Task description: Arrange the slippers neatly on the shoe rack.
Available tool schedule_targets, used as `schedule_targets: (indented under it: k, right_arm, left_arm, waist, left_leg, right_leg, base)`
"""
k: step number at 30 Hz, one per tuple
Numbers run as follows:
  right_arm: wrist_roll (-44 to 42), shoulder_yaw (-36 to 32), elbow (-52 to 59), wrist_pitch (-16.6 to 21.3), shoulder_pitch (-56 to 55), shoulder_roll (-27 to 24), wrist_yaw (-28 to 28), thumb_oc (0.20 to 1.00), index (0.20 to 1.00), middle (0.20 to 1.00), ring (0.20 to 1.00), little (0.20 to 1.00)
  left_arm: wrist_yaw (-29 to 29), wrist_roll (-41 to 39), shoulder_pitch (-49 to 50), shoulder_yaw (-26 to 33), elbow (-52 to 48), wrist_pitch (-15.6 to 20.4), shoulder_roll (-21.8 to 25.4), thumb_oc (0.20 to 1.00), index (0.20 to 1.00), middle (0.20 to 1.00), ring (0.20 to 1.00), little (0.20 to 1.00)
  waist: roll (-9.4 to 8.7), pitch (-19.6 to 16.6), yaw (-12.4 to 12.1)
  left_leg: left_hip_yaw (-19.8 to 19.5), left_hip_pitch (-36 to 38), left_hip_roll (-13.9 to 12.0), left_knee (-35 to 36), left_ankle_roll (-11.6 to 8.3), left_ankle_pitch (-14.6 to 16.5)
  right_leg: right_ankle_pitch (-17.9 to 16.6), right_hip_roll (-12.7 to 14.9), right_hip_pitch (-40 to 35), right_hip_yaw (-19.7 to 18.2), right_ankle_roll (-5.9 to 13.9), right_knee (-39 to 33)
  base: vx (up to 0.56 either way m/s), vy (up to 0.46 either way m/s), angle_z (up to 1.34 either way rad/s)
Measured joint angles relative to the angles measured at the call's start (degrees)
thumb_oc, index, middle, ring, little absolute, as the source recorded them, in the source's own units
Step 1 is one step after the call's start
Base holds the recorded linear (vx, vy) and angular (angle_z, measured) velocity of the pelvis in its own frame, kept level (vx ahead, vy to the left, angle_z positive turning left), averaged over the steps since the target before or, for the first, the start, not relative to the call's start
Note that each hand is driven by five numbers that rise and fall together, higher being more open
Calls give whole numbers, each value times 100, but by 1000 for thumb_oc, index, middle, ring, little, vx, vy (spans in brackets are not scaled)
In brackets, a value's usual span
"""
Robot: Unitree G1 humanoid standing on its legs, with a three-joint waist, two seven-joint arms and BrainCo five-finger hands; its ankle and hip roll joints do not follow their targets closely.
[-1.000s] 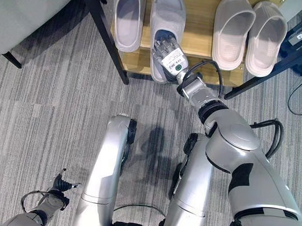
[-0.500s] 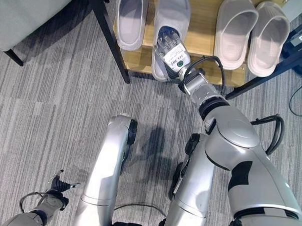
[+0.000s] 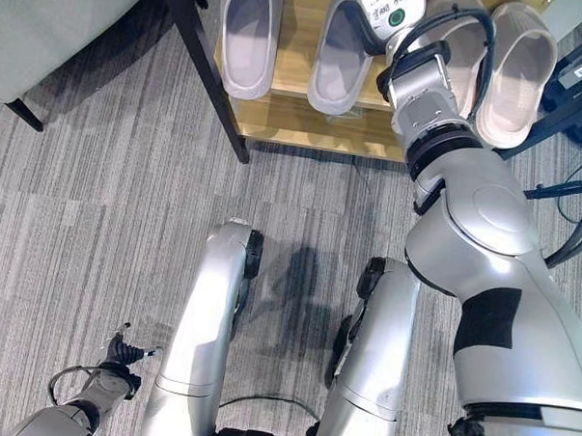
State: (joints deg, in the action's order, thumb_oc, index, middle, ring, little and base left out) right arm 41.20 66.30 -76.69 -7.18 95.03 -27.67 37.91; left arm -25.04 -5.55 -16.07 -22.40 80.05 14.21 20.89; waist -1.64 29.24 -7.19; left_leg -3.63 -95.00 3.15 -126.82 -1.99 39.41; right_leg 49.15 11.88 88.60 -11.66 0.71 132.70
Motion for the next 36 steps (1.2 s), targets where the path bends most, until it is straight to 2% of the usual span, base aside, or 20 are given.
schedule_targets:
  k: [4,7,8,10,11,15,17,21,29,36]
  right_arm:
    - [-171,-153,163,80,-9,6,19,1000,1000,1000,1000,1000]
    - [-430,-649,243,137,-105,60,39,1000,1000,1000,1000,1000]
    - [-666,-970,243,149,-190,110,68,1000,1000,1000,1000,1000]
    - [-947,-1198,184,155,-274,147,91,1000,1000,1000,1000,1000]
    - [-1248,-1602,82,165,-382,261,146,1000,1000,1000,1000,1000]
    - [-1850,-2130,-68,194,-697,395,289,1000,1000,1000,1000,1000]
    - [-2001,-2137,-133,194,-770,429,294,1000,1000,1000,1000,1000]
    - [-2709,-2657,-133,341,-1005,509,328,1000,1000,1000,1000,1000]
    - [-3454,-2717,64,672,-1064,560,215,1000,1000,1000,1000,1000]
    - [-3539,-2662,123,813,-1072,580,-42,1000,1000,1000,1000,1000]
  left_arm:
    - [0,-8,46,-1,1,6,-15,1000,1000,1000,1000,1000]
    - [1,-9,49,0,-4,6,-21,1000,1000,1000,1000,1000]
    - [0,-9,49,0,-5,12,-31,1000,1000,1000,1000,1000]
    - [-1,-12,47,0,-10,14,-43,1000,1000,1000,1000,1000]
    - [-1,-13,68,0,-9,10,-79,1000,1000,1000,1000,1000]
    - [-4,-72,78,2,-15,-8,-171,1000,1000,1000,1000,1000]
    - [-5,-72,88,2,-14,-10,-176,1000,1000,1000,1000,1000]
    - [-24,-89,97,7,-16,-25,-185,1000,1000,1000,1000,1000]
    - [-29,-202,103,45,-18,-39,-179,1000,1000,1000,1000,1000]
    - [-19,-225,135,43,-18,-41,-176,1000,1000,1000,1000,1000]
  waist:
    - [0,0,4]
    - [-1,1,14]
    - [0,1,22]
    - [0,1,38]
    - [-1,1,38]
    - [1,2,63]
    - [1,2,98]
    - [4,4,136]
    - [11,7,128]
    - [11,8,116]
  left_leg:
    - [-4,2,-2,-12,9,-5]
    - [-4,-3,-6,-37,33,-14]
    - [2,3,-12,-36,34,-13]
    - [0,7,-14,-37,35,-13]
    - [2,12,-21,-38,35,-13]
    - [-2,22,-38,-35,34,-13]
    - [-2,23,-43,-36,34,-13]
    - [1,42,-65,-29,-1,5]
    - [8,41,-117,24,-29,23]
    - [6,42,-109,25,4,16]
  right_leg:
    - [-1,-5,5,1,0,7]
    - [-1,-7,3,-5,0,29]
    - [-1,-9,-2,-11,0,28]
    - [-1,-14,-4,-10,-1,25]
    - [-1,-19,-5,-13,-1,26]
    - [-1,-89,-3,-27,0,21]
    - [-1,-88,0,-27,0,22]
    - [2,-94,3,-27,-6,18]
    - [7,-170,42,-40,-18,-42]
    - [7,-158,46,-37,-19,-31]
  base:
    - [0,0,0]
    - [0,0,0]
    - [0,0,0]
    - [0,0,0]
    - [0,0,0]
    - [2,1,-2]
    - [0,0,0]
    - [0,0,0]
    - [9,5,-3]
    - [0,2,1]
